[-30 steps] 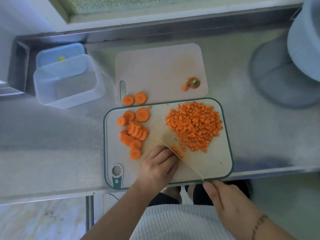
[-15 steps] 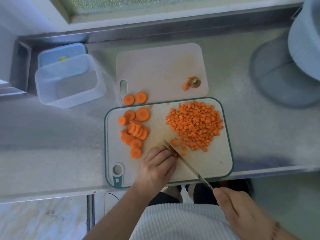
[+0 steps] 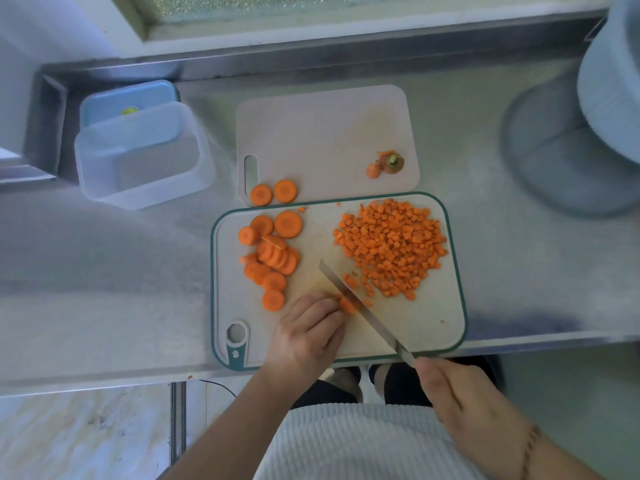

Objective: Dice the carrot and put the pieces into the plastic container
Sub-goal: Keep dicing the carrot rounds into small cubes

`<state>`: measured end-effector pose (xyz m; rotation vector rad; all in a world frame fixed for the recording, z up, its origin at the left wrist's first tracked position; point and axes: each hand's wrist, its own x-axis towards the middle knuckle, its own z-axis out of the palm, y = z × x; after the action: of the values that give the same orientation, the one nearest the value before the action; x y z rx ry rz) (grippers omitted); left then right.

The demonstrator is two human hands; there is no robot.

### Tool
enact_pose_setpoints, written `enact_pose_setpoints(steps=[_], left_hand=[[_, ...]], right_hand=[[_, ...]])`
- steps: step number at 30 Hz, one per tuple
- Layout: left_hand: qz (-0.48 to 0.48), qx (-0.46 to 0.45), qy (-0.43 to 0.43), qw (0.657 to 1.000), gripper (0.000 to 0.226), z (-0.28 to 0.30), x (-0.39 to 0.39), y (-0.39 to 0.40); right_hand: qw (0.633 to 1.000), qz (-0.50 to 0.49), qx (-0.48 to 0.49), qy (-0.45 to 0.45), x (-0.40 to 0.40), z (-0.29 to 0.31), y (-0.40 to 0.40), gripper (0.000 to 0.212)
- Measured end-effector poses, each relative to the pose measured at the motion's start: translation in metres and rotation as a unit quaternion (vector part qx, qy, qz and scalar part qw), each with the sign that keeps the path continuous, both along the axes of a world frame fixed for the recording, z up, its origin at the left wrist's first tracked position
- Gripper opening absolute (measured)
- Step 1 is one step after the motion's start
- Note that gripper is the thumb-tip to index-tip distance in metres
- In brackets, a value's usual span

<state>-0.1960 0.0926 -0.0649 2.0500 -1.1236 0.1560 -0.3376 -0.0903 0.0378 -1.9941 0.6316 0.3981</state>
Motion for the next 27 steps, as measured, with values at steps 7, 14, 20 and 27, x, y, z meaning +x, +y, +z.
enact_pose_setpoints(steps=[7, 14, 20, 27], left_hand=[[0.001, -0.005, 0.005, 1.000, 0.003, -0.001, 0.000, -0.002], [0.003, -0.015, 0.008, 1.000, 0.003, -0.002, 0.002, -0.003], [0.016, -0.053, 0.060, 0.997, 0.011, 0.004, 0.005, 0.001], [0.152, -0.123, 0.140, 0.971, 0.021, 0.014, 0.002, 0.010]], right_hand=[[0.996, 0.057, -0.024, 0.067, -0.002, 0.000, 0.004, 0.064], [0.997, 0.060, -0.036, 0.023, 0.010, -0.019, 0.013, 0.066], [0.996, -0.023, 0.088, 0.005, 0.006, 0.001, -0.001, 0.041], [0.994, 0.064, 0.079, 0.048, -0.002, -0.008, -0.005, 0.041]])
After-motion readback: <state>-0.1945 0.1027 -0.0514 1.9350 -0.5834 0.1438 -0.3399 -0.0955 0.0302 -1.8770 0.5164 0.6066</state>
